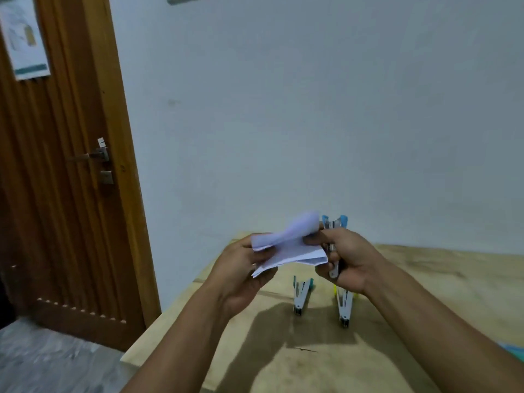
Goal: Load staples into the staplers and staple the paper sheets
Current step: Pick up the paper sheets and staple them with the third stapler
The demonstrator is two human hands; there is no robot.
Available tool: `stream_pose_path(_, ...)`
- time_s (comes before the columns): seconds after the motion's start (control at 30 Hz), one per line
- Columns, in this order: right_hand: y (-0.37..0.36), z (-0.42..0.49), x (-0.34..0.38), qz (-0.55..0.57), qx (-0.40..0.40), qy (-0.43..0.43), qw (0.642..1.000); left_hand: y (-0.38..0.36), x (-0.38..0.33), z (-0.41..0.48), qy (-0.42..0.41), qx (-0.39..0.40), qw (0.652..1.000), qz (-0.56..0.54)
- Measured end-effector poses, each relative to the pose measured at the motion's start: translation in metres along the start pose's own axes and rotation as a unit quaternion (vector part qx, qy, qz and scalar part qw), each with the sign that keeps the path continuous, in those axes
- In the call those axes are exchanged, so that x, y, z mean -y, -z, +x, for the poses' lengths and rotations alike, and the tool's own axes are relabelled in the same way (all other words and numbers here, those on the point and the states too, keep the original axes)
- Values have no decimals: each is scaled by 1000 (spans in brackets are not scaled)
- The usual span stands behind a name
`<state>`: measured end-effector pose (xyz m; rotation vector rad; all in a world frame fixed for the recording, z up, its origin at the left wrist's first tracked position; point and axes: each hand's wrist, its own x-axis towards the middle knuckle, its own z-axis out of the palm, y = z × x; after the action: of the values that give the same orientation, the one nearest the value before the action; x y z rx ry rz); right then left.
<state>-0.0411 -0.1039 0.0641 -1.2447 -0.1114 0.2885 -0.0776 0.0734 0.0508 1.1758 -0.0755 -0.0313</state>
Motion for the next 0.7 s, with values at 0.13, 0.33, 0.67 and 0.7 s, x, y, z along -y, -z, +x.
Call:
stream_pose_path(0.13,-4,-16,5,-59,-30,104,992,-15,-7,-6,70,-24,983,-169)
stream_pose_path(0.33,-1,-26,16,-151,-121,214,957,-26,-20,-21,119,74,970,-201)
stream_pose_path(0.67,10,-48,16,-155,-31,29,987,-25,-23,-21,-25,-11,999,27)
stream_pose_path(0.7,7,-49,15,-176,-35,32,983,-23,-24,-22,-23,-11,999,35)
